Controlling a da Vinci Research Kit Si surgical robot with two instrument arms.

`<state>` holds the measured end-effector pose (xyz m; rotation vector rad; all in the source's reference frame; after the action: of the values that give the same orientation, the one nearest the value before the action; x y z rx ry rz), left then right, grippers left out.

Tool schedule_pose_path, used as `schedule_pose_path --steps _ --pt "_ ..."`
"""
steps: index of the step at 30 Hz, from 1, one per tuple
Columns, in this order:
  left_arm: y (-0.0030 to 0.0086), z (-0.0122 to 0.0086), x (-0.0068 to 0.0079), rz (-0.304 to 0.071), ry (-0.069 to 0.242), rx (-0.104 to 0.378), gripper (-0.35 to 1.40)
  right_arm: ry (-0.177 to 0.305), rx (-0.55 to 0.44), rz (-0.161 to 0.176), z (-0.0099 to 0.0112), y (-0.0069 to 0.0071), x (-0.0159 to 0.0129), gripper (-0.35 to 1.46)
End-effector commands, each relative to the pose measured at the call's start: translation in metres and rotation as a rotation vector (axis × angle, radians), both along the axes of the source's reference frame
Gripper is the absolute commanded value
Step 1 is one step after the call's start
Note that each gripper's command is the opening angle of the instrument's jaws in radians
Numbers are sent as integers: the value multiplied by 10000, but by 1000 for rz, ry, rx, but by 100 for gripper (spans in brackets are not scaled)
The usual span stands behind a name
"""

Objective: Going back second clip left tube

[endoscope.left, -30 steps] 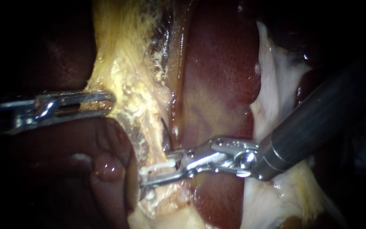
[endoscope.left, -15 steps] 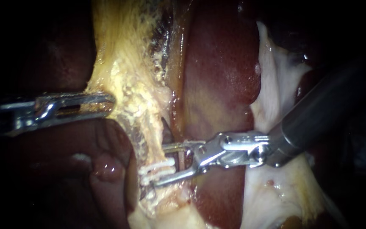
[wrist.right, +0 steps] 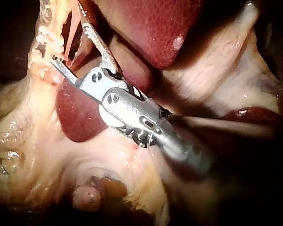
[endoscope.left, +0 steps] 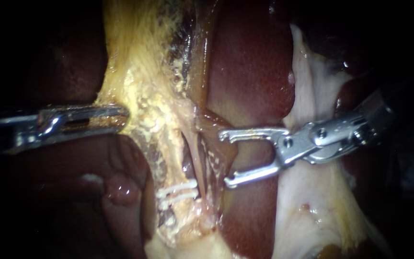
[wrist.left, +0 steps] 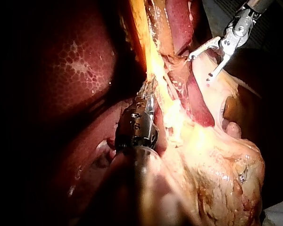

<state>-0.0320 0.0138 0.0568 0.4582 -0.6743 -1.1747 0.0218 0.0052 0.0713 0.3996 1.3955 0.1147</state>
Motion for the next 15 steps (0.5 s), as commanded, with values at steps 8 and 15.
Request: schedule_pose_path --steps 8,15 --pt "-12 22 -9 -1 -6 2 -35 7 -43 -8 -4 2 -6 60" --pt "-27 59 -31 21 -2 16 -35 10 -42 -8 -4 2 -9 60"
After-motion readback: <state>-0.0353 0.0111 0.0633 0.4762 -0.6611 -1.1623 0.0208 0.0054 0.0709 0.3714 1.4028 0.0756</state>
